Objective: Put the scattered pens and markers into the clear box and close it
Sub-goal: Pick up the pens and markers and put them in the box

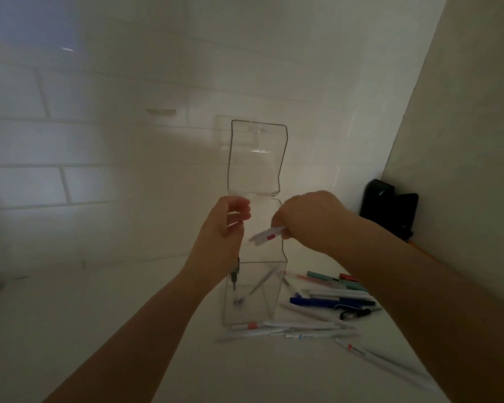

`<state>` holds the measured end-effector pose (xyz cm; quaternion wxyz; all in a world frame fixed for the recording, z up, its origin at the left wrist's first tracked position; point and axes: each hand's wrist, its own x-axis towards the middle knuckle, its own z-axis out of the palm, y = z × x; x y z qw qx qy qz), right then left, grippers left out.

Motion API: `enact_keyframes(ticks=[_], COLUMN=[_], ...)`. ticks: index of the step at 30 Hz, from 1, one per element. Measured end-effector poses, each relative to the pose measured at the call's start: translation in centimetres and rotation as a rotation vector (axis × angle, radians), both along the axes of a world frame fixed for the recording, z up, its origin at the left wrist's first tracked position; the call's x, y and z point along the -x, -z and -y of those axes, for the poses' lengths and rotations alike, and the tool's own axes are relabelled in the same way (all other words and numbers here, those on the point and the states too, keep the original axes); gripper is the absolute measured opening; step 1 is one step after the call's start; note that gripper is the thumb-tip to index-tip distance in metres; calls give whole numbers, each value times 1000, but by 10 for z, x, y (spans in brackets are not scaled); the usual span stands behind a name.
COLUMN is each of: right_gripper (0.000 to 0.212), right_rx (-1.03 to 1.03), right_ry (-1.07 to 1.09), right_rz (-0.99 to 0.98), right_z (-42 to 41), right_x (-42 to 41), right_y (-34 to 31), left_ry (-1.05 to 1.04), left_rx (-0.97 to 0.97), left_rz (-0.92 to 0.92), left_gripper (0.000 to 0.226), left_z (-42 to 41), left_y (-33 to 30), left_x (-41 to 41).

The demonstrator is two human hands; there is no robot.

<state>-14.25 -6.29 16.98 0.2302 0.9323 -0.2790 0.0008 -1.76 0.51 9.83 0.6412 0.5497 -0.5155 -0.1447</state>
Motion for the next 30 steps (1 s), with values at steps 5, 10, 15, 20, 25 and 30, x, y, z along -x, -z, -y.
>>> enact_keyframes(ticks=[5, 10, 15, 20, 25, 30], right_gripper=[29, 23, 26, 37, 19, 23], right_rx=[-36, -48, -113, -246, -472, -639], right_ry=[-75, -20, -52, -172, -38, 222], right_rz=[-96, -46, -56, 160, 661, 329], right_z=[-3, 9, 6, 8, 27, 22], right_x=[-16, -6, -8, 5, 60, 89], right_y=[-5, 3, 19, 22, 49, 128], left_ry=[4, -35, -50, -103, -94, 74], left_rx=[7, 17, 14, 29, 96, -238], left_rz=[-5, -2, 28, 33, 425, 854], left_gripper=[51, 52, 47, 43, 17, 28], left_z=[-4, -7, -8, -16, -43, -35], left_y=[12, 14, 18, 22, 51, 109], left_x=[-5, -7, -6, -4, 17, 25])
